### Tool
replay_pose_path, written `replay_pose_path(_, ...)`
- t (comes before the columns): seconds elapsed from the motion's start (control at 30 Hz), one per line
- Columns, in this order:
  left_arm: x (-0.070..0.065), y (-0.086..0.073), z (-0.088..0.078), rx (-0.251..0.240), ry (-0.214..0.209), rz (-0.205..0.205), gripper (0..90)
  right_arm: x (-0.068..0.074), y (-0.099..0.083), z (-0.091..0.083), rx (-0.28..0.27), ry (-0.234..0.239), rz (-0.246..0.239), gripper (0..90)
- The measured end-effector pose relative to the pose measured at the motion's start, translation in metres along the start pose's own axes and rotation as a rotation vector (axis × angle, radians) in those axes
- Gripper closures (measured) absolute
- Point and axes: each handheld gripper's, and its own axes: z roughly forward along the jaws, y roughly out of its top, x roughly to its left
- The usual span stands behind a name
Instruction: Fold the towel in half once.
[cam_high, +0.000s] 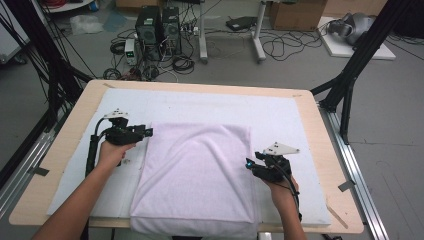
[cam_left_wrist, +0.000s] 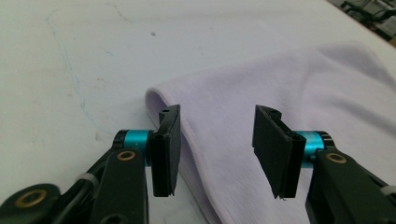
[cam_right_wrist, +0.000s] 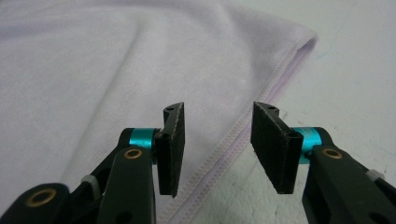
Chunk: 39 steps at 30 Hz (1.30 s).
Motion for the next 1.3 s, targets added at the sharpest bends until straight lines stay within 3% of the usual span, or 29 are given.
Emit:
replay_pose_path(0.1,0.003,0.001,0.017,0.053,0.029,0.007,56.1,-0.003,0.0,0.001,-0.002,0.001,0.002,54.8)
replay_pose_path(0.13,0.003,0.0,0.021,0.057,0.057,0.02,64.1,-0.003,0.0,0.001,-0.005,0.001,0.005,54.7)
replay_pose_path(0.17,0.004,-0.002,0.023,0.067,0.071,0.029,79.6,-0.004,0.0,0.001,-0.007,-0.001,0.01,54.6)
replay_pose_path(0.2,0.006,-0.003,0.025,0.07,0.08,0.037,85.2,-0.005,0.0,0.001,-0.011,-0.001,0.007,54.5)
replay_pose_path(0.3,0.014,-0.005,0.027,0.047,0.114,0.007,86.2,-0.005,0.0,0.001,-0.009,-0.013,0.013,54.6)
replay_pose_path(0.4,0.017,-0.005,0.027,0.016,0.118,-0.017,86.1,-0.009,0.002,0.006,-0.002,-0.062,0.03,57.2)
replay_pose_path(0.47,0.017,-0.006,0.029,0.025,0.112,-0.018,83.1,-0.013,0.004,0.011,0.005,-0.09,0.055,59.3)
replay_pose_path(0.53,0.017,-0.006,0.028,0.025,0.122,-0.022,70.8,-0.017,0.007,0.018,0.008,-0.111,0.071,61.4)
replay_pose_path(0.6,0.018,-0.005,0.027,0.016,0.117,-0.027,65.0,-0.02,0.01,0.025,0.015,-0.121,0.101,62.6)
replay_pose_path(0.67,0.019,-0.005,0.025,0.01,0.127,-0.03,58.7,-0.022,0.014,0.033,0.02,-0.11,0.134,63.3)
replay_pose_path(0.77,0.021,-0.004,0.022,-0.005,0.12,-0.019,54.9,-0.023,0.019,0.049,0.042,-0.1,0.146,67.2)
replay_pose_path(0.87,0.021,-0.003,0.02,-0.028,0.107,-0.008,52.9,-0.024,0.021,0.06,0.081,-0.127,0.125,85.7)
replay_pose_path(0.97,0.022,-0.002,0.019,-0.047,0.101,-0.012,52.1,-0.027,0.022,0.058,0.087,-0.19,0.091,87.9)
replay_pose_path(1.03,0.024,-0.002,0.019,-0.051,0.096,-0.031,52.4,-0.03,0.02,0.058,0.106,-0.191,0.118,86.7)
replay_pose_path(1.1,0.026,-0.003,0.02,-0.047,0.093,-0.042,51.7,-0.03,0.02,0.058,0.115,-0.224,0.123,72.6)
replay_pose_path(1.17,0.027,-0.004,0.022,-0.048,0.092,-0.047,51.0,-0.033,0.022,0.056,0.076,-0.218,0.15,62.9)
replay_pose_path(1.3,0.029,-0.001,0.028,-0.024,0.084,-0.063,46.4,-0.043,0.034,0.057,0.014,-0.193,0.183,57.4)
